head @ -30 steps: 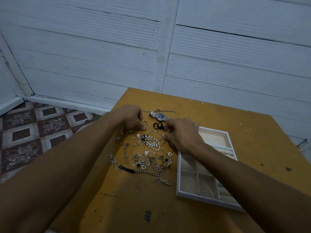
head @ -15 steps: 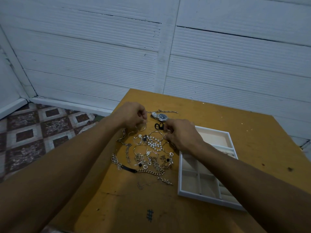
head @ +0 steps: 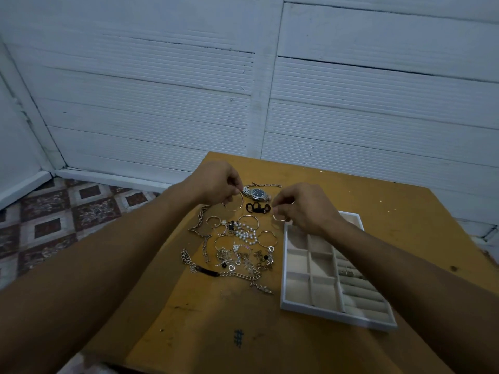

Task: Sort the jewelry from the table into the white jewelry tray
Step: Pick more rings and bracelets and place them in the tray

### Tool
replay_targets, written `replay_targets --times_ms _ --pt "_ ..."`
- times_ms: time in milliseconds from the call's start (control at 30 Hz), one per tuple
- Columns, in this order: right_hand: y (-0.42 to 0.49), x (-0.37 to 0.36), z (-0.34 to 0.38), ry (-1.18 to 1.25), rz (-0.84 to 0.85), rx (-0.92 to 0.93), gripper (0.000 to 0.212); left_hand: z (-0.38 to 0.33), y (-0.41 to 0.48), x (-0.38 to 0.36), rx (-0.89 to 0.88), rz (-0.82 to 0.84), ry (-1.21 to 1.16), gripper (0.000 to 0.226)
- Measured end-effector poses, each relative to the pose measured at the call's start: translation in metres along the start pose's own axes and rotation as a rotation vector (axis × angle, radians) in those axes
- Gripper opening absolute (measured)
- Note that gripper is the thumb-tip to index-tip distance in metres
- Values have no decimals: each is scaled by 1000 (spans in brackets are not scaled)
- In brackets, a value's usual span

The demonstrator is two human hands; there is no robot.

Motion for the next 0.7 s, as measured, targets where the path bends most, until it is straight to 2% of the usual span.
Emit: replay_targets --times_ms 233,433,700 --pt "-15 43 -30 -49 -75 -32 7 -53 -3 -9 -169 -20 130 13" --pt "-26 80 -63 -99 -110 -84 8 -106 2 -28 -268 -8 140 13" --pt "-36 103 -101 -191 -147 -109 13 -155 10 -79 -269 0 1 12"
Point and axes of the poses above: each hand's wrist, its own y-axis towards the middle knuckle, its own x-axis out of the back of the hand, z = x × y, the point moved 9 cm from there along y, towards the middle knuckle, and after that the axes turned 15 degrees about -z, right-handed, at the moved point
